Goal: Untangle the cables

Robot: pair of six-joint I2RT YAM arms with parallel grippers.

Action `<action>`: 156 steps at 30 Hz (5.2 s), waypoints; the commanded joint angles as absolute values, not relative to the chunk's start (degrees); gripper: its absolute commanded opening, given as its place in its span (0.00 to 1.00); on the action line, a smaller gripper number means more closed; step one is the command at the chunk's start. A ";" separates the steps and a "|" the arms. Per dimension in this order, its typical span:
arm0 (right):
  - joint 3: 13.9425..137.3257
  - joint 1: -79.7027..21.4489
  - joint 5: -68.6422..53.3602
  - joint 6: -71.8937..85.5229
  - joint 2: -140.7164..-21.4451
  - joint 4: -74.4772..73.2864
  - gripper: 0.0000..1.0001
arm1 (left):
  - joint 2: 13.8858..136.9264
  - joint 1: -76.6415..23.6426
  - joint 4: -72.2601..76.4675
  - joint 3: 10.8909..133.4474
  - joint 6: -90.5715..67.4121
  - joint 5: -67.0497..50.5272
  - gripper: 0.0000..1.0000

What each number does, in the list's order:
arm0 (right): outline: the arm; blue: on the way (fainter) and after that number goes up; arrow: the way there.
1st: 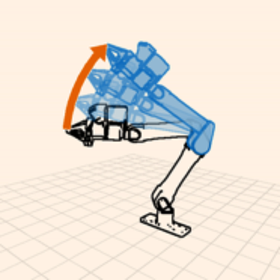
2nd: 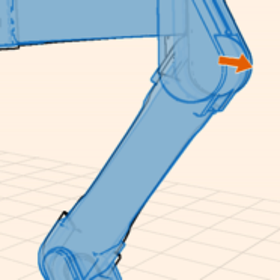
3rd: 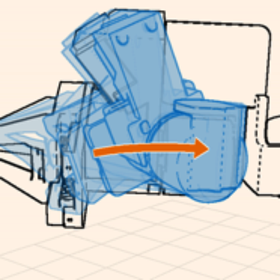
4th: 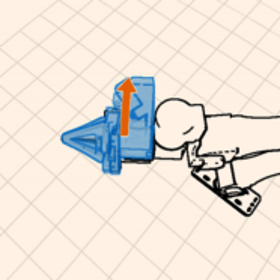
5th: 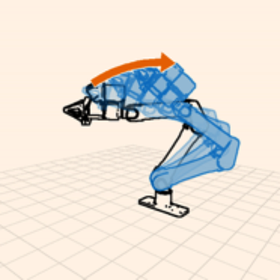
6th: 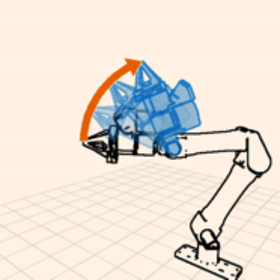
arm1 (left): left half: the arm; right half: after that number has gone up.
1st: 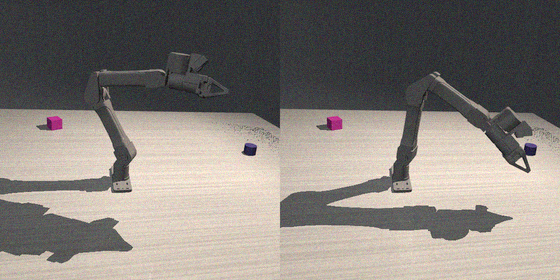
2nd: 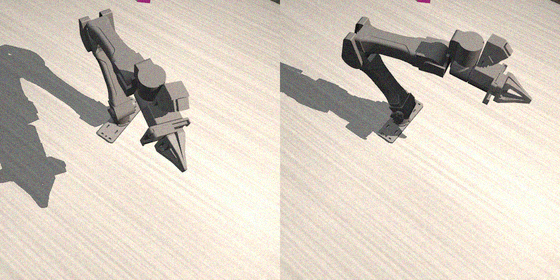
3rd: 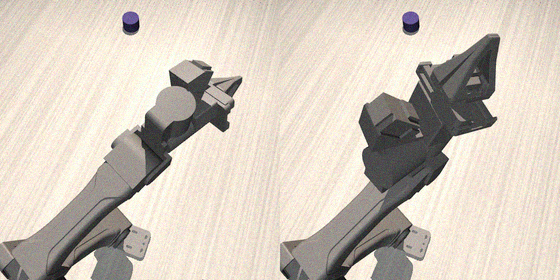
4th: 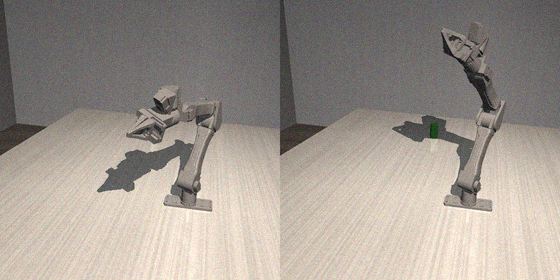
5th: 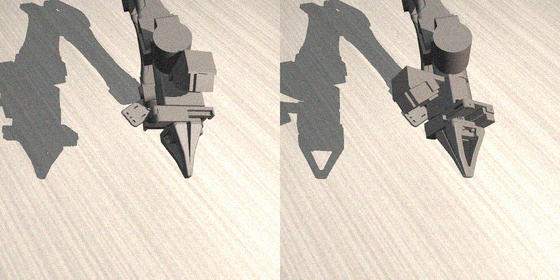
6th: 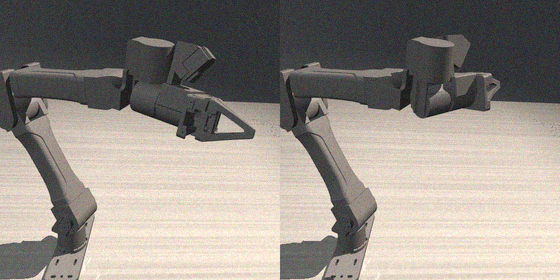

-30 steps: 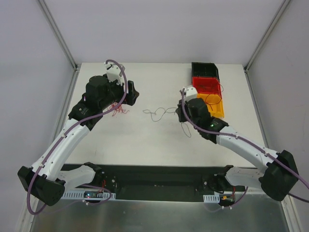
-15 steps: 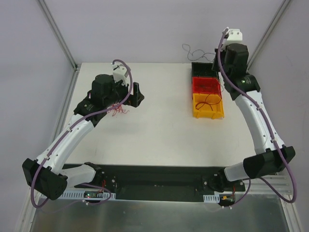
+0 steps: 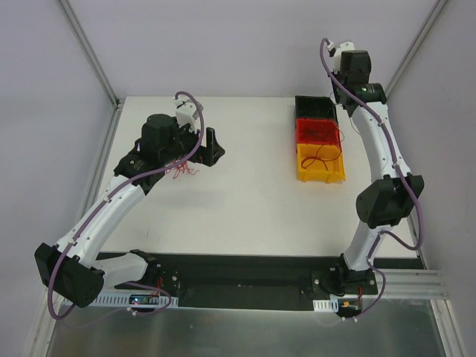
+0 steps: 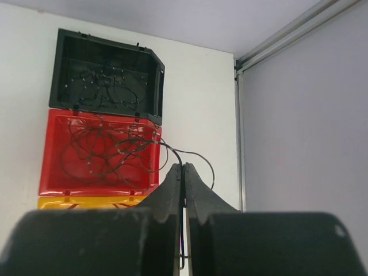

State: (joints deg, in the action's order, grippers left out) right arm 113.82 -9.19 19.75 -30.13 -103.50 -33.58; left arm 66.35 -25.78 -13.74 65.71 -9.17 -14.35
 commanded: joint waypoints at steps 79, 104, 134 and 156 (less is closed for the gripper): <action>134.46 -6.42 -11.41 -35.71 -140.96 -12.14 0.00 | 69.61 -25.84 -10.37 66.36 -6.95 -14.59 0.91; 140.89 -0.26 -14.51 1.50 -147.23 -16.34 0.23 | 69.52 -25.84 -10.72 66.71 -6.94 -15.21 0.91; 103.89 18.36 -10.63 26.26 -124.97 -13.46 1.00 | 70.40 -25.84 -10.63 66.80 -8.17 -16.96 0.91; 82.34 15.82 -17.05 64.94 -131.39 26.37 0.96 | 72.16 -25.84 -10.63 66.80 -8.09 -17.05 0.91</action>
State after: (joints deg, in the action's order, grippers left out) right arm 78.98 17.28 -17.23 59.79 -126.91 24.69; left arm 72.01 -25.80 -12.25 65.71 -8.03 -16.08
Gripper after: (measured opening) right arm 0.961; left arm 0.909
